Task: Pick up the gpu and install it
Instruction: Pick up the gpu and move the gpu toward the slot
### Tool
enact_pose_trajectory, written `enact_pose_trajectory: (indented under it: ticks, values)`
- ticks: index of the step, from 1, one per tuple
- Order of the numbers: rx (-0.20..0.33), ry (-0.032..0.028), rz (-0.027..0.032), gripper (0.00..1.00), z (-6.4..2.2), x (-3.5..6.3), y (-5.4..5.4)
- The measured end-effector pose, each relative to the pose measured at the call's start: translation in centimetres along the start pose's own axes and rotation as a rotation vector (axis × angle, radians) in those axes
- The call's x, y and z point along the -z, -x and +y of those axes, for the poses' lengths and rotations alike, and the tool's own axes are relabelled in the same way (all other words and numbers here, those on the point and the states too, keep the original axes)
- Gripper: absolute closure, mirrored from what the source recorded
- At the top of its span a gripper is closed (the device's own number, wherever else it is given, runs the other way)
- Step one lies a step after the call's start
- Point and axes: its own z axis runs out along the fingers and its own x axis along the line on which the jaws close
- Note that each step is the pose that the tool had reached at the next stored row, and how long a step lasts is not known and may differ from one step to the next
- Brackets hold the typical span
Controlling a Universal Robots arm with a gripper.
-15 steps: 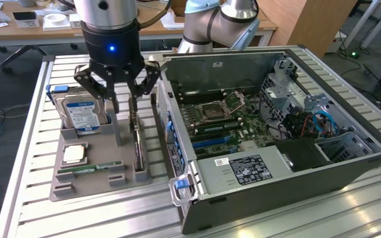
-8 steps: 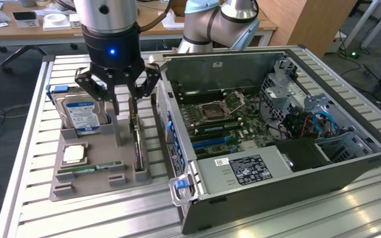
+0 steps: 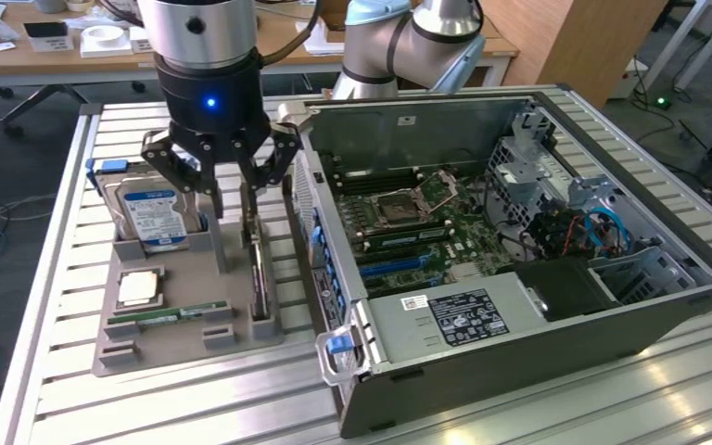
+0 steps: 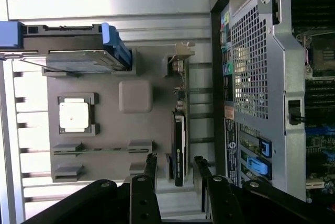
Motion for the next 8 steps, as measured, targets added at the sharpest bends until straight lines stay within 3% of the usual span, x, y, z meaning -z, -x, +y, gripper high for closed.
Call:
enact_pose_trajectory:
  ticks: [8]
  values:
    - [0.0, -0.0001, 0.0002, 0.58, -0.01, -0.26, -0.01]
